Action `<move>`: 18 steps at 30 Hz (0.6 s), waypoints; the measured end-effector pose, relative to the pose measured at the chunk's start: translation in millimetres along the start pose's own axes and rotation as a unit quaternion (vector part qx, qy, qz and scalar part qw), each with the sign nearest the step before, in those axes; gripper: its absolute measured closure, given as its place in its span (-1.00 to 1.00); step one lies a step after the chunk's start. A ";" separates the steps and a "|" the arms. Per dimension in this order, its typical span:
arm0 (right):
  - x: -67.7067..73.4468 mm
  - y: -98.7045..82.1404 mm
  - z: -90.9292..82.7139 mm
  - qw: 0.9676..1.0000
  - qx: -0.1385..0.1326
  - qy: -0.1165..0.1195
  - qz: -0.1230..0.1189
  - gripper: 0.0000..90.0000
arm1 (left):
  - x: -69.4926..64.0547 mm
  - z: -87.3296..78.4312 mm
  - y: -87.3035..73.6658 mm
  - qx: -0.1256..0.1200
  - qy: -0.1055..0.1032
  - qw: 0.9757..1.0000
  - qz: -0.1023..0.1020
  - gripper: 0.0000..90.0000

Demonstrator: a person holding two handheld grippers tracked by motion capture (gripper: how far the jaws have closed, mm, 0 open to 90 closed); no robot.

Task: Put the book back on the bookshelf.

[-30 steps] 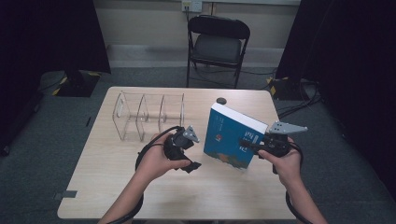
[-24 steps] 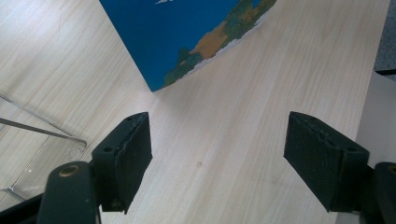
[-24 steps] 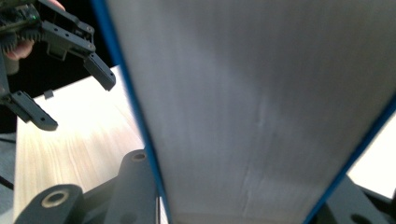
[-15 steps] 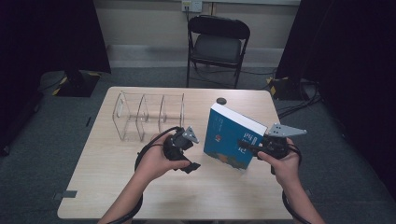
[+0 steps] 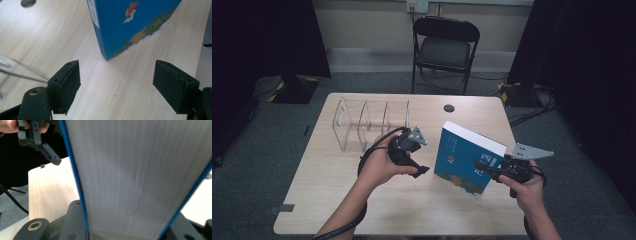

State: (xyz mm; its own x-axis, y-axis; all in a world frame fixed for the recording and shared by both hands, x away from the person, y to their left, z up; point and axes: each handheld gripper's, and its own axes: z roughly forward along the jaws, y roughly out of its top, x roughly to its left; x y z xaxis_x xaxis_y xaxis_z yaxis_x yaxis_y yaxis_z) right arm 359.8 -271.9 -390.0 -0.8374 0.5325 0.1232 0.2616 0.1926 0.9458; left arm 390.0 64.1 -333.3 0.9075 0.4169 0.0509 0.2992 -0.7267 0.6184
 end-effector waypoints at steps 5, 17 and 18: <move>3.0 1.9 1.4 1.000 0.007 0.013 -0.014 0.37 | 2.4 4.0 17.7 0.002 0.002 1.000 0.004 -0.53; -0.3 1.2 1.1 1.000 0.004 0.017 -0.013 0.37 | 7.4 8.6 43.9 -0.012 -0.001 1.000 0.026 -0.52; -0.5 1.2 1.1 1.000 0.004 0.017 -0.012 0.37 | 7.4 8.5 45.7 -0.014 -0.002 0.999 0.029 -0.52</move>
State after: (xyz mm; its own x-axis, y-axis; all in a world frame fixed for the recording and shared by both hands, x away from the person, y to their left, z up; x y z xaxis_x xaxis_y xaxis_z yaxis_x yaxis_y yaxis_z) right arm 361.0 -271.0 -389.2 -0.8594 0.4994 0.1102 0.2446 0.2122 0.9461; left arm 413.0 29.3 -311.3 0.9239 0.3733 0.0844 0.2381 -0.7332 0.6370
